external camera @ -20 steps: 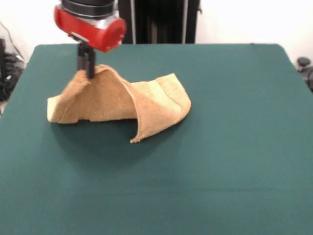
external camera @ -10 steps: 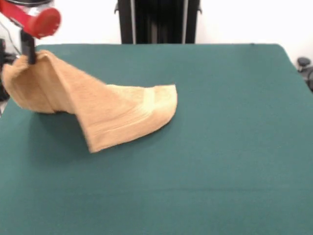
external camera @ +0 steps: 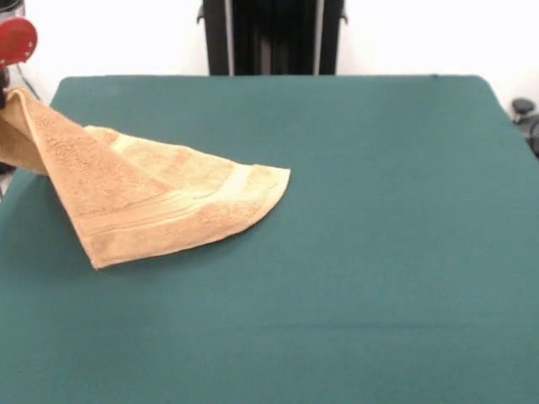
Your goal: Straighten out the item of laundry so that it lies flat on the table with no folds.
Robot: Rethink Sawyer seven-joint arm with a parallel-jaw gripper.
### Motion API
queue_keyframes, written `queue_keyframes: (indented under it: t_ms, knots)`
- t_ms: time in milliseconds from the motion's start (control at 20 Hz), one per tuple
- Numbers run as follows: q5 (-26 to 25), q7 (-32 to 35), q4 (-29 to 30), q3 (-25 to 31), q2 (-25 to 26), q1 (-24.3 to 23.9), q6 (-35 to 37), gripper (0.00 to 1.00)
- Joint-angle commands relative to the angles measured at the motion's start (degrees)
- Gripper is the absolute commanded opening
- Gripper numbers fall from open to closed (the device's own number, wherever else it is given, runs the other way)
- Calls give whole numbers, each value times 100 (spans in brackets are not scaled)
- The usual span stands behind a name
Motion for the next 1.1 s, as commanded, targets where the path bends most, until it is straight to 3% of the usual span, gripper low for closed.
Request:
queue_keyframes:
  t_ms: [50,250,650,1100]
  knots:
    - [-298,-1569,507,1034,249,46,-46,0]
    - [-367,-1148,557,961,238,133,65,0]
    - [-475,-919,649,912,194,225,32,0]
    - [-231,-358,922,728,-44,529,375,0]
